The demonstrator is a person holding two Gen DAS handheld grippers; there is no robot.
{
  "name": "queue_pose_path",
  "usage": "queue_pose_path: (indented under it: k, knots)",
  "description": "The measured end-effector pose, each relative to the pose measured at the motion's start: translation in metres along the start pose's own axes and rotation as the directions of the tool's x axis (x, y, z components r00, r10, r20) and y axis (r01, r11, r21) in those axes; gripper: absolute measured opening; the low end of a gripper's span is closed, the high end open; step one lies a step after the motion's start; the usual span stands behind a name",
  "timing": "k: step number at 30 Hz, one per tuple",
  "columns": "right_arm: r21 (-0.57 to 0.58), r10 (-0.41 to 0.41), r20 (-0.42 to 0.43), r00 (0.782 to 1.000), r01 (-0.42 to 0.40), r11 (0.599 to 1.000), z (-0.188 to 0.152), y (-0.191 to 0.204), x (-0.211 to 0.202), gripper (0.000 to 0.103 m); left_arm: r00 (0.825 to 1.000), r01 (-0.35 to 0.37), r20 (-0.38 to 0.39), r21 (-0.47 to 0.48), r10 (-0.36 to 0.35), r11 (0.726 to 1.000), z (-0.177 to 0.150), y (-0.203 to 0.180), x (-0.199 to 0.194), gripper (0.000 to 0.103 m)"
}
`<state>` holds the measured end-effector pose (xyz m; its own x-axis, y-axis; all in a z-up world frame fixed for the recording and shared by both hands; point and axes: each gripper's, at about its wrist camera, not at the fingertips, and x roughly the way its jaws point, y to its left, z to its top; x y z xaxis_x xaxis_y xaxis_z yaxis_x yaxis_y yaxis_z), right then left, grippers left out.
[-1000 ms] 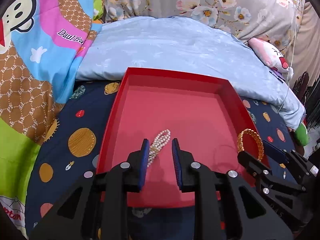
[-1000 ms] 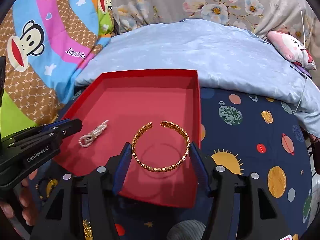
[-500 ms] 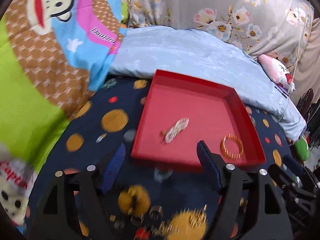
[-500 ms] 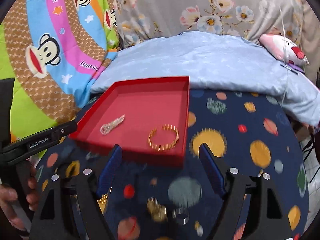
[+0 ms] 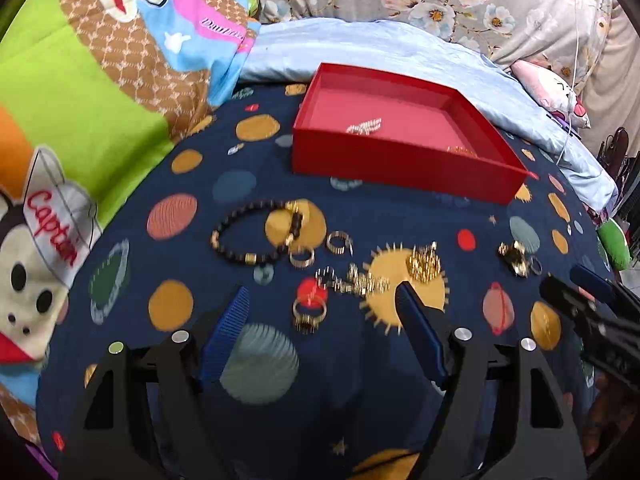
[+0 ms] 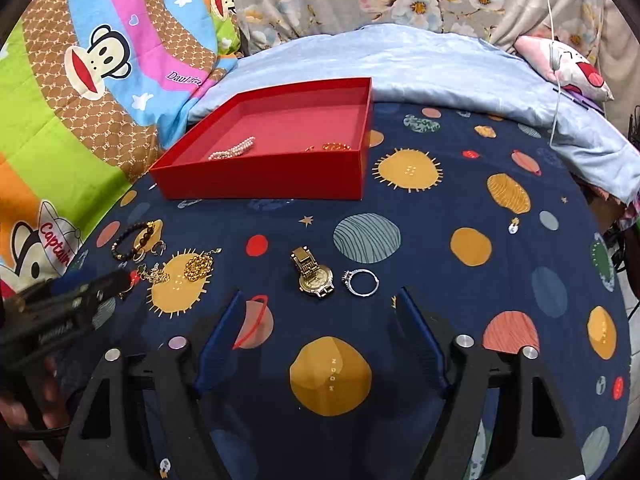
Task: Organize jewelry
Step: 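Withdraw both tools from the tray back toward the remaining jewelry, then grasp the gold watch with the right tool while the left tool grasps a gold ring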
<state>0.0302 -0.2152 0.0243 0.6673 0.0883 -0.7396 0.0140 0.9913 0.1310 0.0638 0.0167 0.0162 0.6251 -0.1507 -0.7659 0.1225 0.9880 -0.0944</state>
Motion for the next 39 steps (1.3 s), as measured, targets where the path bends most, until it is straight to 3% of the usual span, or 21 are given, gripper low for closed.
queue_pose_path:
  k: [14,20,21,31,36,39]
  knots:
    - [-0.046,0.015,-0.041,0.999,-0.017,0.999,0.024,0.017,0.041,0.052,1.0,-0.024,-0.006,-0.078,0.024,0.997,-0.011,0.027,-0.002,0.073]
    - [-0.049,-0.008,-0.071,0.997,0.005,0.999,0.016,0.016,0.048,0.031,0.999,-0.029,-0.018,-0.105,0.027,0.994,-0.013,0.04,-0.001,0.073]
    - [-0.049,-0.013,-0.071,0.997,0.01,0.999,0.015,0.016,0.047,0.022,0.999,-0.028,-0.019,-0.106,0.026,0.994,-0.013,0.041,0.0,0.073]
    - [-0.013,0.024,-0.06,0.998,-0.025,1.0,-0.007,0.015,0.029,0.021,1.0,-0.003,-0.024,-0.058,0.002,0.998,-0.015,0.028,0.007,0.07]
    - [-0.026,0.028,-0.06,0.998,-0.03,0.999,-0.014,0.023,0.025,0.022,1.0,-0.019,-0.021,-0.011,0.019,1.0,-0.015,0.019,0.013,0.062]
    - [-0.035,0.019,-0.061,0.998,-0.021,0.999,-0.014,0.025,0.025,0.022,1.0,-0.023,-0.012,0.011,0.023,1.0,-0.014,0.014,0.014,0.05]
